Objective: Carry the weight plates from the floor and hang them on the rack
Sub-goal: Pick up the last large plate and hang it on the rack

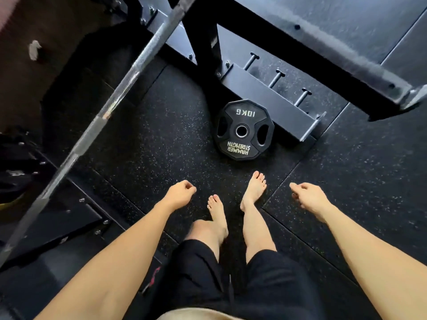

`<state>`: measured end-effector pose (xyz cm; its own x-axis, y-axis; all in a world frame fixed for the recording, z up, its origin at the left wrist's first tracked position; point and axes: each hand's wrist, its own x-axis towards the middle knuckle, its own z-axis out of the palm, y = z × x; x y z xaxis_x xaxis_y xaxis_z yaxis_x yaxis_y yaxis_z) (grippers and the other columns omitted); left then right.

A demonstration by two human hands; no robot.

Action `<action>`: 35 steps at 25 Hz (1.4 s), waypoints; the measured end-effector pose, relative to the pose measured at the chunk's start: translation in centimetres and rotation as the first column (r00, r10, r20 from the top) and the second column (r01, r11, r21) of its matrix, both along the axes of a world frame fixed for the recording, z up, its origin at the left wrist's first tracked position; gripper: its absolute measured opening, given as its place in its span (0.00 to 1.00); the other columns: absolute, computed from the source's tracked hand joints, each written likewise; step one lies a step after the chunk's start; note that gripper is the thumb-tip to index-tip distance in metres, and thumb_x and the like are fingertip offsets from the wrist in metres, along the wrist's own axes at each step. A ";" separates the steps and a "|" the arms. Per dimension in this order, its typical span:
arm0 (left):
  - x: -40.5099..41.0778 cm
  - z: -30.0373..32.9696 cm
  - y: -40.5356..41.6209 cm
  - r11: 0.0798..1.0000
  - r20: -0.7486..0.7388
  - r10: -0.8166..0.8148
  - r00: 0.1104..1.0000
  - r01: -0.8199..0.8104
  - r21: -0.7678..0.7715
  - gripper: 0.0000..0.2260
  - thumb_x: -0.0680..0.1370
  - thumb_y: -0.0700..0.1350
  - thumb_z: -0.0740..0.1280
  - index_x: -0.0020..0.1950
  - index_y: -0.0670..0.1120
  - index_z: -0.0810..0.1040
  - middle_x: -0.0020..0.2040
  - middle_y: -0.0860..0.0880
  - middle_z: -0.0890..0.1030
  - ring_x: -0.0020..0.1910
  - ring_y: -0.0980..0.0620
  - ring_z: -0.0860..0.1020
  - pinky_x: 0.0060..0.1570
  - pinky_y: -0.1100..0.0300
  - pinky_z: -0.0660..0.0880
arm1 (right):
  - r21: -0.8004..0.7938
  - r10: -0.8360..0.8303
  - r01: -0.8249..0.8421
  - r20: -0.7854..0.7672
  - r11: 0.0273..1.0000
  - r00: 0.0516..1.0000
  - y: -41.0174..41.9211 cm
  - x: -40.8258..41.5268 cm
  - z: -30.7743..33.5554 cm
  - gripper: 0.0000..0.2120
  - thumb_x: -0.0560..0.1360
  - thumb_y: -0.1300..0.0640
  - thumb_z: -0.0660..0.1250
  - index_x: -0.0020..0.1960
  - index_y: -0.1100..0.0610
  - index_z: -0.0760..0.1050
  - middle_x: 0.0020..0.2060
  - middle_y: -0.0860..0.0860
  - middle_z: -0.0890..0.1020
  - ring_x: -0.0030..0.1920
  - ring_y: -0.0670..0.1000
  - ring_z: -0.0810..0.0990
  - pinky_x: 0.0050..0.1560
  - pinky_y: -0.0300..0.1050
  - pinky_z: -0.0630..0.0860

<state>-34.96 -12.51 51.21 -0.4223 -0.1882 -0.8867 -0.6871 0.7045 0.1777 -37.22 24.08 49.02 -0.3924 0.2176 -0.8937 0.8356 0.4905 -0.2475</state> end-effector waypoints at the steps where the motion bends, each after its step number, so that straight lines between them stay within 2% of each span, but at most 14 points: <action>1: -1.9 -2.8 0.2 1.000 -0.002 0.005 1.000 -0.005 -0.003 0.12 0.81 0.50 0.62 0.60 0.45 0.77 0.51 0.47 0.80 0.49 0.50 0.76 0.48 0.59 0.68 | 0.014 -0.010 0.010 0.006 1.000 1.000 0.2 -1.8 -2.9 0.16 0.77 0.41 0.63 0.44 0.54 0.78 0.45 0.55 0.83 0.44 0.55 0.76 0.52 0.55 0.75; 4: -7.2 -12.4 0.5 1.000 0.009 0.014 1.000 -0.014 -0.016 0.12 0.81 0.50 0.62 0.61 0.46 0.77 0.54 0.48 0.79 0.50 0.50 0.76 0.49 0.58 0.69 | 0.014 -0.053 0.053 -0.002 0.998 0.999 -0.1 -6.9 -12.3 0.17 0.76 0.39 0.64 0.44 0.54 0.76 0.48 0.57 0.83 0.44 0.55 0.75 0.48 0.53 0.72; 7: -12.6 -23.4 0.3 0.999 -0.045 0.036 0.998 -0.037 -0.026 0.11 0.81 0.50 0.63 0.60 0.47 0.76 0.54 0.48 0.80 0.53 0.48 0.78 0.50 0.57 0.71 | 0.021 -0.118 0.119 -0.056 0.993 0.991 -1.1 -11.4 -22.1 0.16 0.77 0.41 0.65 0.44 0.54 0.75 0.47 0.57 0.83 0.44 0.55 0.78 0.53 0.55 0.75; 9: -15.8 -29.3 0.1 0.996 -0.111 0.069 0.991 -0.074 -0.039 0.14 0.81 0.49 0.63 0.64 0.46 0.74 0.55 0.48 0.79 0.56 0.46 0.77 0.54 0.56 0.71 | 0.025 -0.161 0.163 -0.066 0.986 0.985 -2.0 -13.4 -27.6 0.19 0.75 0.39 0.66 0.51 0.55 0.76 0.49 0.55 0.82 0.47 0.54 0.79 0.57 0.56 0.76; 12: -20.4 -38.7 -0.2 0.986 -0.187 0.151 0.971 -0.160 -0.037 0.21 0.79 0.50 0.66 0.70 0.45 0.68 0.59 0.47 0.77 0.60 0.45 0.76 0.59 0.54 0.70 | 0.071 -0.229 0.235 -0.077 0.969 0.970 -2.9 -15.9 -36.0 0.33 0.70 0.35 0.69 0.66 0.55 0.71 0.56 0.54 0.79 0.56 0.56 0.79 0.61 0.56 0.76; 15: -23.8 -45.5 -0.2 0.982 -0.238 0.182 0.954 -0.187 0.000 0.27 0.76 0.50 0.70 0.72 0.47 0.65 0.64 0.47 0.76 0.63 0.45 0.74 0.59 0.55 0.69 | 0.062 -0.303 0.315 -0.152 0.947 0.941 -3.6 -17.7 -41.6 0.35 0.71 0.42 0.73 0.71 0.57 0.67 0.55 0.53 0.76 0.53 0.52 0.75 0.55 0.47 0.72; 18: -25.4 -49.7 0.1 0.981 -0.226 0.196 0.954 -0.192 0.044 0.26 0.73 0.51 0.72 0.69 0.47 0.70 0.60 0.48 0.77 0.60 0.47 0.76 0.58 0.55 0.72 | 0.032 -0.382 0.399 -0.229 0.916 0.895 -4.0 -19.1 -44.9 0.27 0.70 0.49 0.75 0.66 0.56 0.74 0.52 0.48 0.79 0.52 0.50 0.77 0.52 0.44 0.71; 21: -25.7 -52.5 0.7 0.929 -0.233 0.369 0.900 -0.357 0.096 0.23 0.70 0.54 0.73 0.61 0.46 0.79 0.55 0.48 0.82 0.55 0.47 0.79 0.60 0.52 0.76 | -0.019 -0.513 0.522 -0.214 0.853 0.831 -4.2 -19.5 -47.1 0.19 0.66 0.52 0.76 0.55 0.57 0.81 0.40 0.50 0.84 0.40 0.51 0.83 0.48 0.48 0.80; 23: -25.4 -52.9 1.0 0.909 -0.253 0.417 0.873 -0.404 0.104 0.20 0.72 0.54 0.71 0.60 0.46 0.80 0.55 0.47 0.82 0.54 0.46 0.79 0.59 0.51 0.77 | -0.045 -0.542 0.544 -0.191 0.838 0.818 -4.2 -19.6 -47.4 0.12 0.67 0.56 0.74 0.49 0.59 0.80 0.30 0.52 0.81 0.29 0.51 0.79 0.39 0.46 0.79; 25: -24.5 -52.2 1.0 0.901 -0.252 0.433 0.865 -0.420 0.106 0.17 0.72 0.53 0.69 0.58 0.46 0.80 0.52 0.48 0.82 0.53 0.46 0.79 0.58 0.51 0.77 | -0.051 -0.540 0.540 -0.179 0.840 0.823 -4.4 -19.6 -46.4 0.07 0.67 0.60 0.71 0.45 0.58 0.78 0.27 0.52 0.77 0.25 0.50 0.74 0.33 0.43 0.75; 28: -21.6 -48.0 0.2 0.850 -0.179 0.527 0.831 -0.508 0.143 0.12 0.64 0.52 0.69 0.42 0.46 0.81 0.37 0.48 0.82 0.40 0.47 0.80 0.51 0.48 0.79 | -0.071 -0.544 0.539 -0.122 0.839 0.830 -5.0 -18.0 -42.5 0.06 0.66 0.62 0.70 0.39 0.57 0.74 0.24 0.51 0.74 0.23 0.50 0.70 0.29 0.42 0.71; 30: -19.4 -43.2 -0.4 0.805 -0.121 0.590 0.798 -0.569 0.168 0.08 0.65 0.48 0.70 0.35 0.43 0.78 0.29 0.47 0.79 0.32 0.48 0.77 0.45 0.48 0.78 | -0.080 -0.557 0.551 -0.087 0.830 0.826 -5.6 -16.5 -38.0 0.07 0.66 0.63 0.70 0.37 0.57 0.71 0.23 0.51 0.72 0.22 0.50 0.68 0.28 0.41 0.69; 33: -16.3 -33.5 -1.5 0.705 -0.072 0.699 0.712 -0.668 0.236 0.05 0.71 0.39 0.70 0.40 0.42 0.75 0.26 0.49 0.75 0.28 0.50 0.72 0.34 0.58 0.74 | -0.095 -0.580 0.574 -0.053 0.813 0.813 -6.9 -14.1 -29.2 0.09 0.67 0.65 0.69 0.35 0.58 0.69 0.23 0.52 0.71 0.21 0.50 0.67 0.27 0.40 0.66; 35: -14.5 -26.3 -2.3 0.653 -0.043 0.735 0.676 -0.690 0.311 0.07 0.71 0.39 0.71 0.45 0.43 0.74 0.27 0.49 0.75 0.27 0.51 0.72 0.29 0.61 0.72 | -0.127 -0.575 0.565 -0.066 0.815 0.816 -7.5 -12.6 -22.8 0.08 0.66 0.65 0.68 0.34 0.58 0.70 0.22 0.52 0.71 0.21 0.49 0.66 0.26 0.39 0.65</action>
